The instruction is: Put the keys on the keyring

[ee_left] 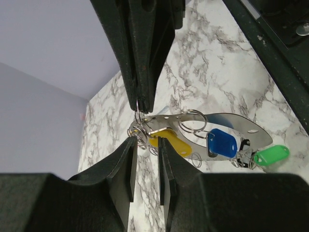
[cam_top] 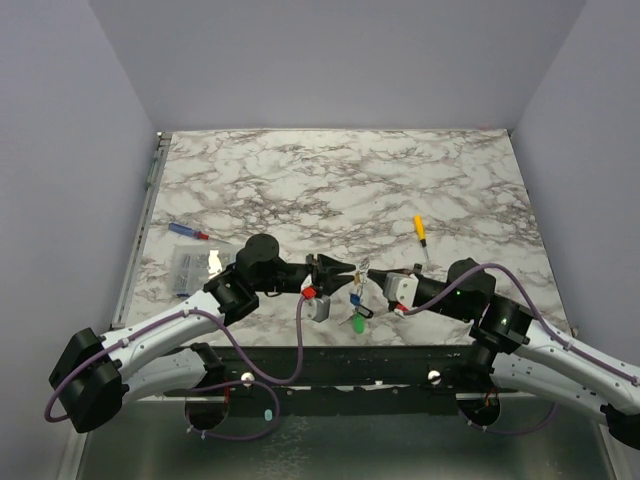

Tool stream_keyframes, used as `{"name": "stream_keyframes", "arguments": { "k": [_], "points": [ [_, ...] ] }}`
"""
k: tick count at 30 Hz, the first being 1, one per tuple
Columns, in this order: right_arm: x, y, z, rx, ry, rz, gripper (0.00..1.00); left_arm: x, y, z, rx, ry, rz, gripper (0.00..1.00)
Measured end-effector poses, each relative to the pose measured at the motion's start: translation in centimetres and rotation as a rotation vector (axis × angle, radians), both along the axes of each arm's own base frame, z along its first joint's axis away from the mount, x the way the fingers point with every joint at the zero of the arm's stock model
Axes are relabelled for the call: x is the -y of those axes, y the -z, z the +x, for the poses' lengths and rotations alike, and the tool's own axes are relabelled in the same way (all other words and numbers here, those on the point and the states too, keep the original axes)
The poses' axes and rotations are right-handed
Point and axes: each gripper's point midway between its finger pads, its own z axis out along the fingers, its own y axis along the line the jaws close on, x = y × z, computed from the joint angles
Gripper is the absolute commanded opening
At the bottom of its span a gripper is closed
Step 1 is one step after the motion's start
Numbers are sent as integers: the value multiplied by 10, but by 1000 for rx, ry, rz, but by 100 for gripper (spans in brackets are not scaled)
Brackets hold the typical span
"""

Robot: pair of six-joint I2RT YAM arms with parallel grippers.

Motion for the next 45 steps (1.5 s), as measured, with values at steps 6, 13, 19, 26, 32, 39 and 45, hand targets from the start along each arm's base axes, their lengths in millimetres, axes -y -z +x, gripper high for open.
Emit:
{"name": "stream_keyframes", "arguments": {
  "k": [6, 13, 19, 26, 32, 39, 45],
  "points": [
    [1, -7, 0, 15, 0, 23, 1, 1, -9, 5, -30, -38, -55, 31],
    [0, -13, 0, 32, 0, 48, 1, 4, -23, 7, -74, -54, -117, 31],
    [-1, -19, 0, 48, 0, 72, 1, 8, -26, 8, -122, -52, -145, 31],
    [0, -20, 0, 55, 3, 82, 1, 9, -27, 7, -135, -51, -155, 33],
    [3, -23, 0, 64, 11, 92, 1, 5, -24, 13, -111, -89, -138, 31],
    [3, -23, 0, 66, 11, 94, 1, 9, -12, 7, -138, -44, -105, 28],
    [3, -24, 0, 67, 11, 96, 1, 12, -13, 4, -159, -26, -116, 28]
  ]
}}
